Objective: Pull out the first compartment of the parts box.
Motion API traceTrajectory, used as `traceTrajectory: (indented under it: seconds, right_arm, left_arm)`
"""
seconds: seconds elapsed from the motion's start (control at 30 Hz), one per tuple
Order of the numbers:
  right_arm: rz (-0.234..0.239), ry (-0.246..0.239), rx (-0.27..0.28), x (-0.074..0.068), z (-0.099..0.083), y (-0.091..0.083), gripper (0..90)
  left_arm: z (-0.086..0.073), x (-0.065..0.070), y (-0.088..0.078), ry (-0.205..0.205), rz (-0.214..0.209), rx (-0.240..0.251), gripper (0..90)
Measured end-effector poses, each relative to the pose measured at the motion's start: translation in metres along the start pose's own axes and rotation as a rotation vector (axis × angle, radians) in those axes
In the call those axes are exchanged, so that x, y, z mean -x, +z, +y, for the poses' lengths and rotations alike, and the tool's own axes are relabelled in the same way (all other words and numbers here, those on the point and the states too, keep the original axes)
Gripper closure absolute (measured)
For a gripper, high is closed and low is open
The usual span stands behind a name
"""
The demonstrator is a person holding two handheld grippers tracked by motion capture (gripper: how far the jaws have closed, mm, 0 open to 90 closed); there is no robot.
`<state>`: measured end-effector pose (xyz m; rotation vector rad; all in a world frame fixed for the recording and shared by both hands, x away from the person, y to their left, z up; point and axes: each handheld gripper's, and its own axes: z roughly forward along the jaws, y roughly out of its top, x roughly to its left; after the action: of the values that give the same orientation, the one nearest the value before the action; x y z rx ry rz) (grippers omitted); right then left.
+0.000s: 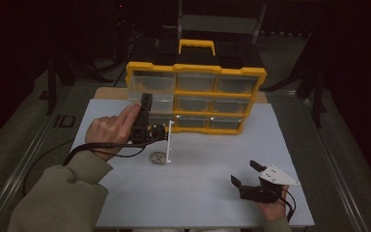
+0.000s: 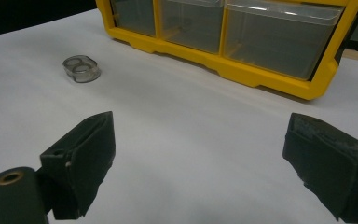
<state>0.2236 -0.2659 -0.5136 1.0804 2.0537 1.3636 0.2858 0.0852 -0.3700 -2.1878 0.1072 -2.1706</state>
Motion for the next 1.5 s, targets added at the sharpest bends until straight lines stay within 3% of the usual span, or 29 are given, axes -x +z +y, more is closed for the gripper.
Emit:
traceTrajectory:
  seconds: [0.07,0.27,0.37,0.57,0.77,0.9,1.2,1.5]
  right_arm:
    - [-0.002,0.001,0.002,0.000,0.000,0.000,9.7]
    - [-0.002,0.001,0.002,0.000,0.000,0.000,9.7]
    - [0.001,0.001,0.001,0.000,0.000,0.000,9.6]
    - [-0.001,0.001,0.001,0.001,0.000,-0.001,9.6]
    - [-0.004,0.000,0.002,0.001,0.000,-0.001,9.7]
    - [-0.004,-0.003,0.001,0.001,0.000,-0.001,9.6]
    - [-0.009,-0.002,0.001,0.001,-0.001,-0.001,9.6]
    - [-0.009,0.001,0.001,0.001,-0.001,-0.002,9.6]
  left_arm:
    - [0.000,0.001,-0.001,-0.003,-0.005,0.007,76.4]
    - [0.004,0.005,-0.004,-0.029,0.006,0.018,51.2]
    - [0.005,0.006,-0.007,-0.047,-0.013,0.031,46.6]
    - [0.007,0.012,-0.014,-0.075,0.020,0.057,25.9]
    - [0.009,0.017,-0.015,-0.091,-0.067,0.036,6.0]
    - [0.007,0.023,-0.015,-0.125,-0.125,0.043,1.3]
    - [0.004,0.029,-0.016,-0.204,-0.206,0.059,0.4]
    - [-0.001,0.035,-0.018,-0.311,-0.291,0.082,0.4]
